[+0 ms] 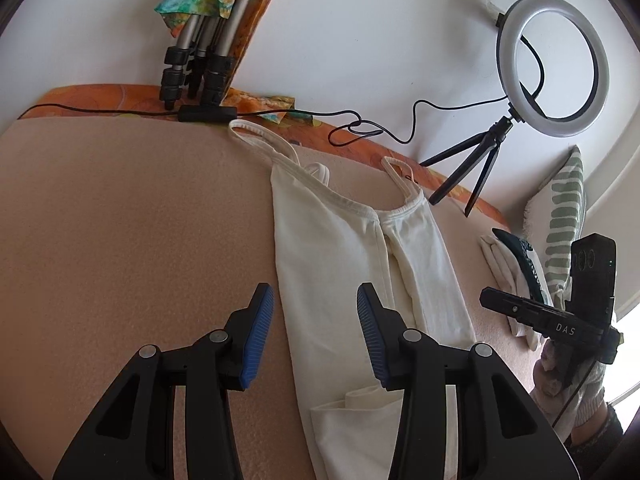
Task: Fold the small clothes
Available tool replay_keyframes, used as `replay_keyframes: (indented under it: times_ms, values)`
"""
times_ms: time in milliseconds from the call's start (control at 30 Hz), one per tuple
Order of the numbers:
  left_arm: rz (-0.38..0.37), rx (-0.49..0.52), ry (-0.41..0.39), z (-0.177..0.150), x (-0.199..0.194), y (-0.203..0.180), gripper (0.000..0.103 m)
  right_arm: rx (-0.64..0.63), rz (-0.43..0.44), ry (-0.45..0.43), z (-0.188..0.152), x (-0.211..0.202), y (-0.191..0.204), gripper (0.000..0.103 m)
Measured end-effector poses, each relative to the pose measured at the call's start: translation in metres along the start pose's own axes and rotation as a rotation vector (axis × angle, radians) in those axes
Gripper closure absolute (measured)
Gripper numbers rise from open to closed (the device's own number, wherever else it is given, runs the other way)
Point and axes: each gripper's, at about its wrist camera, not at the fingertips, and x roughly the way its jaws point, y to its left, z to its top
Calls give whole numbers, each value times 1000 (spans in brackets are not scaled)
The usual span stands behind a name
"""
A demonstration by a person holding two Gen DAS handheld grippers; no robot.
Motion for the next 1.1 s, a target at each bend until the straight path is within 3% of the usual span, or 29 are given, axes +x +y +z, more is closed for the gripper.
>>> replay_keyframes:
  times_ms: [133,333,833,967,1033,1100]
  values:
    - [-43,-29,14,20,16,8,61,44,67,45,27,23,-14,59]
    - [-40,-1,72,41,44,8,61,72,112,76,62,50,-35,59]
    - [-28,35,76,75,83,1,60,83,179,51,96,92,-47,59]
    - [-40,2,63,80,86,5,66,69,178,46,101,95,-42,60]
    - [-30,-7,55,80,87,6,78,63,169,52,102,98,-39,73]
    - [-36,-27,52,81,89,9,88,58,158,57,103,101,-38,78]
